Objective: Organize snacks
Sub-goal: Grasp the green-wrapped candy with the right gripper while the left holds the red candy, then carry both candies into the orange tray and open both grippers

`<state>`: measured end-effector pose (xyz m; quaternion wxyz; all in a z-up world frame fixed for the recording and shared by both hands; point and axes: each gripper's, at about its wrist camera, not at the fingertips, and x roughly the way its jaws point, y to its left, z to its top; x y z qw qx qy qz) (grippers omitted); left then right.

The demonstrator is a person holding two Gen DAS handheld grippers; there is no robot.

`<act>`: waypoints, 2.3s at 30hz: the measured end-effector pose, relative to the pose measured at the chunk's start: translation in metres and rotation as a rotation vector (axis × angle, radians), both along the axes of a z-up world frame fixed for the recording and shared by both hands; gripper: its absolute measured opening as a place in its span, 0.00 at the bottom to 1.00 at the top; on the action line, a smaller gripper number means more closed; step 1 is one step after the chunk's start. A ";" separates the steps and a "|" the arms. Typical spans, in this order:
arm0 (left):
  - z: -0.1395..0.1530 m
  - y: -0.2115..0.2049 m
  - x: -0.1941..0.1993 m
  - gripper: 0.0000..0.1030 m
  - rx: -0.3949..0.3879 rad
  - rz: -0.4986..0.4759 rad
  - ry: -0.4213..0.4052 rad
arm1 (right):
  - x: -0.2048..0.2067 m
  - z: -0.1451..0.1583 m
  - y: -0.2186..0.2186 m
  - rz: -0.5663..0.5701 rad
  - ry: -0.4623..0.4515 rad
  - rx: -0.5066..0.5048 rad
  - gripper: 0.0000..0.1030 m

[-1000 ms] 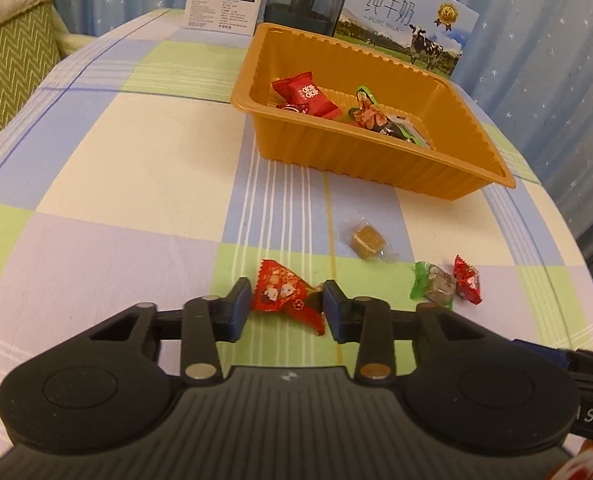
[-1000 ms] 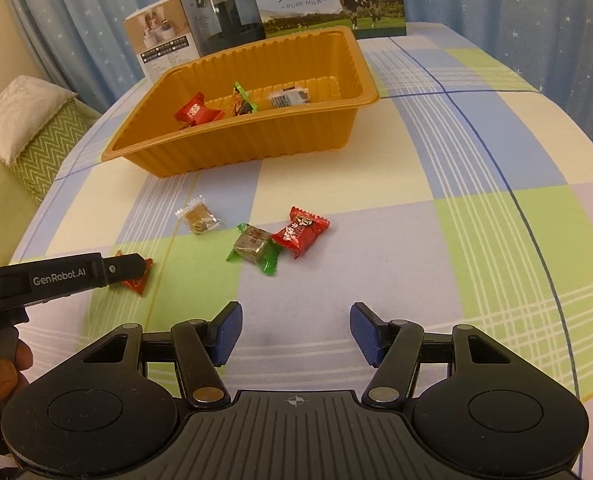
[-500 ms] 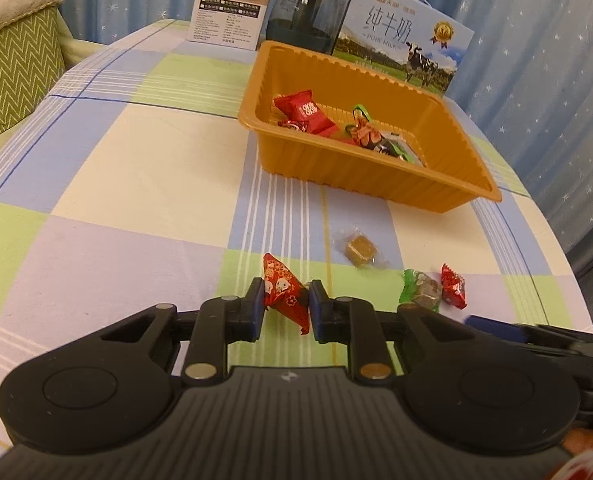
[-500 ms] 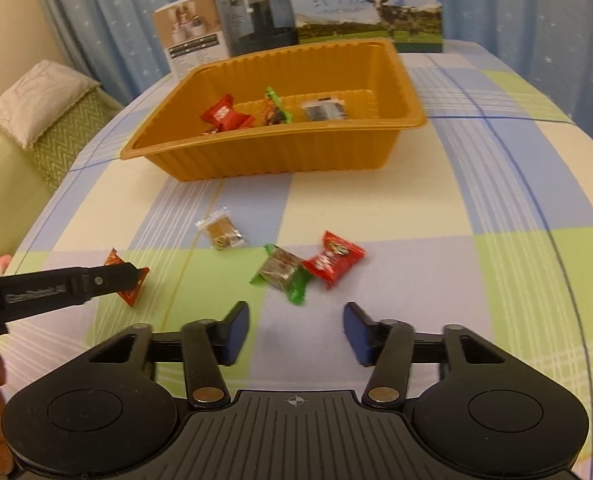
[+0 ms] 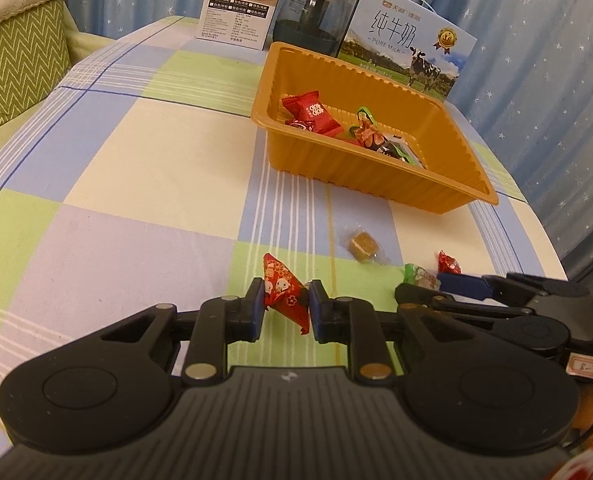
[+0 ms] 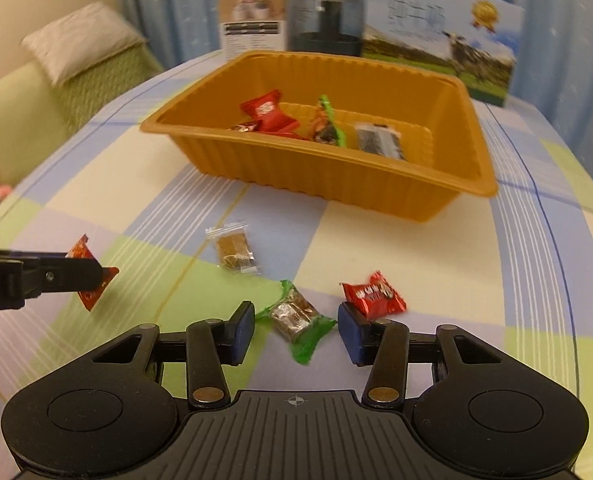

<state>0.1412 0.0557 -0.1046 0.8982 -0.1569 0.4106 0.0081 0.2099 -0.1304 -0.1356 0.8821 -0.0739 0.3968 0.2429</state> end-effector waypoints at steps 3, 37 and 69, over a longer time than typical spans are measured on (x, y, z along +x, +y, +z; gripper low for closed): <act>0.000 -0.001 -0.001 0.20 -0.005 -0.003 0.003 | -0.001 0.000 0.001 0.014 -0.003 -0.005 0.34; 0.049 -0.028 -0.025 0.20 0.058 -0.075 -0.046 | -0.071 0.062 -0.028 -0.138 0.002 0.092 0.22; 0.099 -0.031 0.069 0.20 0.086 -0.186 -0.130 | 0.024 0.118 -0.026 -0.152 -0.067 0.084 0.22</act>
